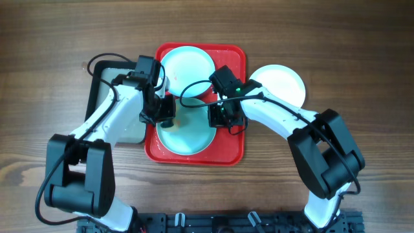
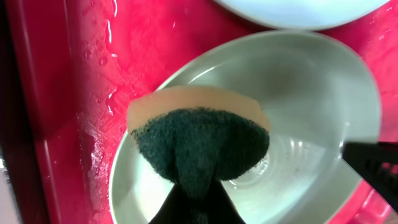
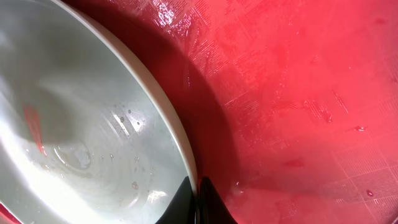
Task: Clean dirty plates on tray and stack at the side
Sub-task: 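Scrub the light-blue plate with the sponge in the left gripper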
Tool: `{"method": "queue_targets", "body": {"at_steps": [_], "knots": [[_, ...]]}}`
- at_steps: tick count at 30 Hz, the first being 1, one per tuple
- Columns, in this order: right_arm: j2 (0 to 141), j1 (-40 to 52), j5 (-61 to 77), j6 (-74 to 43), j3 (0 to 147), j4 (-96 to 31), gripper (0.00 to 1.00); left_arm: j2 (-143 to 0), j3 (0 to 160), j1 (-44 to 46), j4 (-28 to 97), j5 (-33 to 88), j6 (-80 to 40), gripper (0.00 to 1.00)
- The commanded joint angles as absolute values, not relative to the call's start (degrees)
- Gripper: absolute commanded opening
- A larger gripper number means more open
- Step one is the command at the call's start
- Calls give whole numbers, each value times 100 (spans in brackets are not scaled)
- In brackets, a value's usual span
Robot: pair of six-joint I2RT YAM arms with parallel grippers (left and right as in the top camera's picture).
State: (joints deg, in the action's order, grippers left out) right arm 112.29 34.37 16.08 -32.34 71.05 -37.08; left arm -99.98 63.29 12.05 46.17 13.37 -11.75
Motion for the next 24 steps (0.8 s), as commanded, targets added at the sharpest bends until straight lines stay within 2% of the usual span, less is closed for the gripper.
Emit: {"method": "queue_targets", "body": {"at_steps": [1,12,24], "knots": [[11306,3472,1656,-3299,7074,-3664,4,-10075,5933,1216,4331,1297,-1352,4],[11306,3472,1658,-3301,7074,-3662,4,-10092,5199,1216,3201,1297,-1586,4],[11306,3472,1658,-3301,7074,-3503,4,-10106,5131,1649,3208,1181,-2040,4]]}}
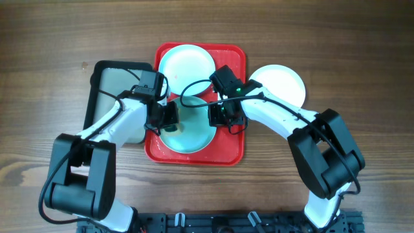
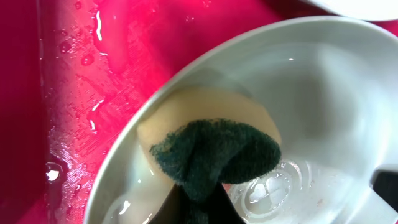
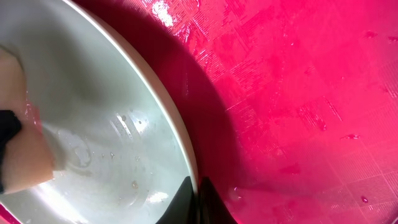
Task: Clean dirty plates on tray and stack at the side
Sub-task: 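Scrub the light-blue plate with the sponge in the left gripper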
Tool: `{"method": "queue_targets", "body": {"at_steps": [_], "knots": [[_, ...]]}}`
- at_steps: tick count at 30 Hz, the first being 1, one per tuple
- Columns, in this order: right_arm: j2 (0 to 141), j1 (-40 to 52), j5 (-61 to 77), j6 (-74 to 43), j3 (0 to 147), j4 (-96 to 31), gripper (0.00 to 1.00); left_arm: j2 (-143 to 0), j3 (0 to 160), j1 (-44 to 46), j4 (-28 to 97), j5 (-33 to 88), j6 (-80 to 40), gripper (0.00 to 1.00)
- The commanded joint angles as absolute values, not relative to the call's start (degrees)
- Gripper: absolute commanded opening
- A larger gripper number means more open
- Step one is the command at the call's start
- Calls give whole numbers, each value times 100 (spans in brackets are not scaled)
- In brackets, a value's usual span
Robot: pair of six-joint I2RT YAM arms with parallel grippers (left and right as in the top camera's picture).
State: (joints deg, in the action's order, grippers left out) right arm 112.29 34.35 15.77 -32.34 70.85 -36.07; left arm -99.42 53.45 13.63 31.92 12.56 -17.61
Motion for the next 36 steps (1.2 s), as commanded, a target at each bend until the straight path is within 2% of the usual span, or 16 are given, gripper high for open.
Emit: {"method": "queue_targets", "body": {"at_steps": [1,10,15,25,36], "knots": [[11306,3472,1658,-3299,7074,-3503,4,-10108,5131,1688,3201,1116,-2102,4],[11306,3472,1658,-3301,7074,-3509,4,-10108,5131,1765,3122,1035,-2191,4],[11306,3472,1658,-3299,7074,-3516,4,-10108,5131,1763,3116,582,-2191,4],[11306,3472,1658,-3299,7074,-3516,4,-10108,5131,1796,3089,659,-2193,4],[11306,3472,1658,-3299,7074,-3516,4,-10108,4864,2268,2961,655,-2300,7]]}}
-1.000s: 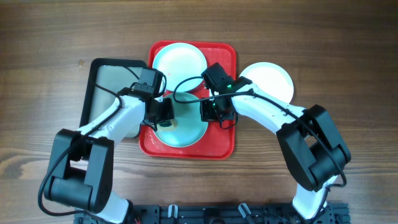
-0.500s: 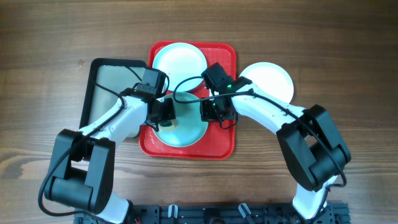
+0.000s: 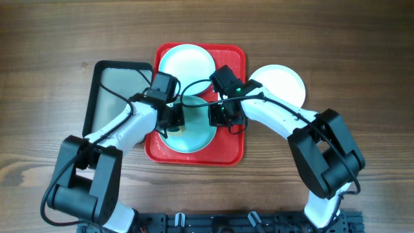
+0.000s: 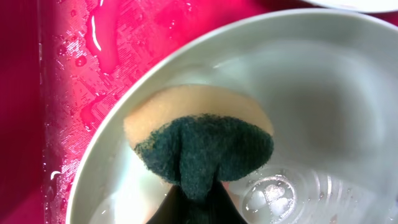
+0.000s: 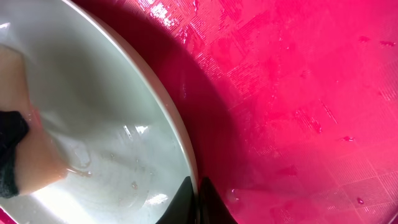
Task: Clean dirty plates on tray and stack at the side
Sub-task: 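Scrub the light-blue plate with the sponge in the left gripper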
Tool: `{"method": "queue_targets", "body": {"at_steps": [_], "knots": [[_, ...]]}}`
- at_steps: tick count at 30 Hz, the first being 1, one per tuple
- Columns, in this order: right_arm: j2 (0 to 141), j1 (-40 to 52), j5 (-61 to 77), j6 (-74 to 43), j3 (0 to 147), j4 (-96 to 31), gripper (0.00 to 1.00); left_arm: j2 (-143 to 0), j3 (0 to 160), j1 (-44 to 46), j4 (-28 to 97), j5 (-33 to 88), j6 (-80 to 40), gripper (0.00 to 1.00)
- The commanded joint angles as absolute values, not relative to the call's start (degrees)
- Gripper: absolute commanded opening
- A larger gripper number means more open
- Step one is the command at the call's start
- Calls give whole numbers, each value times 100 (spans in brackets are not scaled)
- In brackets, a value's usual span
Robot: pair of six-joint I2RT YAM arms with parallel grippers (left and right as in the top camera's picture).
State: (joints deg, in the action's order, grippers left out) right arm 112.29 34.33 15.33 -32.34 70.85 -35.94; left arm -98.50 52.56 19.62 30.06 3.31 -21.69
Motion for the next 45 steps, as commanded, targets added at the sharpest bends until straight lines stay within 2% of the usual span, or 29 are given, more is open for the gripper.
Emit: {"method": "queue_targets", "body": {"at_steps": [1,4,6,29,39,45], "knots": [[11306,3472,1658,-3304,7074,-3516,4,-10108,4831,2290,2952,657,-2300,7],[11306,3472,1658,-3299,7074,-3516,4,-10108,4799,2303,2976,766,-2300,8],[11306,3472,1658,-3299,7074,-3516,4,-10108,4799,2305,3015,954,-2298,4],[11306,3472,1658,-3304,7074,-3496,4,-10106,4801,2298,2670,2755,-2287,4],[11306,3472,1656,-3301,7074,-3496,4,-10106,4801,2298,2171,2799,-2661,4],[11306,3472,1656,-3301,7074,-3498,4,-10106,4801,2296,1964,2294,-2661,4]]}}
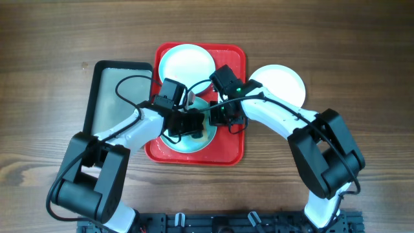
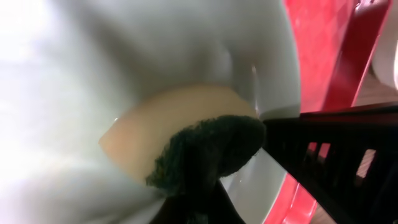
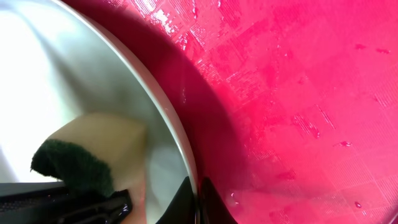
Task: Clean dirty plates on tray and stack at the side
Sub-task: 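Scrub the light-blue plate with the sponge in the left gripper, then continue scrubbing the light-blue plate while the right gripper holds it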
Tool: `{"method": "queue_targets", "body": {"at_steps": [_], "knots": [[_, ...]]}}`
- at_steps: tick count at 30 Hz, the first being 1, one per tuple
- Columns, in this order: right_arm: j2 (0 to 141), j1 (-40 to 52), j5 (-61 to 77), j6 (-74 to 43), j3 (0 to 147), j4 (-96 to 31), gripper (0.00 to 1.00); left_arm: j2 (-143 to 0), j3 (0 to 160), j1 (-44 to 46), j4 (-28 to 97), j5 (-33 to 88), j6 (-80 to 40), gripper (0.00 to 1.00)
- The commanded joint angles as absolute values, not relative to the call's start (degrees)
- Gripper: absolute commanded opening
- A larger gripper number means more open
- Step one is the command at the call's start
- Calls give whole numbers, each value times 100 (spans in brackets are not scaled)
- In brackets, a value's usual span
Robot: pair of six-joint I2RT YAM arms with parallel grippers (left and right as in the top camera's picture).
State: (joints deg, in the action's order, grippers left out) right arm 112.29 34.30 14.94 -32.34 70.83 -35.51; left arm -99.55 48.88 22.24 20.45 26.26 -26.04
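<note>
A pale green plate [image 1: 187, 136] lies at the near end of the red tray [image 1: 228, 152]; it fills the left wrist view [image 2: 124, 62] and the left of the right wrist view [image 3: 74, 74]. My left gripper [image 1: 194, 123] [image 2: 193, 208] is shut on a tan sponge with a dark green scrub side [image 2: 186, 140] [image 3: 87, 152], pressed on the plate's right part. My right gripper [image 1: 220, 116] [image 3: 194, 202] is shut on the plate's right rim. A second plate [image 1: 186, 63] rests at the tray's far end. A white plate [image 1: 278, 84] sits on the table right of the tray.
A black-framed tray with a grey inside [image 1: 119, 97] lies left of the red tray. The red tray floor [image 3: 298, 93] is wet with droplets. The wooden table [image 1: 52, 39] surrounds everything.
My left gripper has moved right across the near plate with the sponge, from its left-middle to just beside the right gripper's fingers. The right gripper still pinches the rim in the same place.
The left gripper held the sponge over the near plate's left edge while the right gripper pinched the right rim. Then the sponge lay on the plate's left side, then nearer the middle, and now at the right side. The plate stayed put on the tray.
</note>
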Motion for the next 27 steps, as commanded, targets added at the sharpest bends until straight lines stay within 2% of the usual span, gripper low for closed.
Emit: {"method": "queue_targets", "body": {"at_steps": [1,16,27], "knots": [[11306,3472,1656,-3299,7074,-3498,4,-10106,4801,2296,1964,2200,-2661,4],[11306,3472,1656,-3297,7074,-3498,4,-10101,4801,1584,2014,2075,-2655,4],[11306,3472,1653,-3299,7074,-3498,4,-9773,4801,1514,2062,1800,-2569,4]]}}
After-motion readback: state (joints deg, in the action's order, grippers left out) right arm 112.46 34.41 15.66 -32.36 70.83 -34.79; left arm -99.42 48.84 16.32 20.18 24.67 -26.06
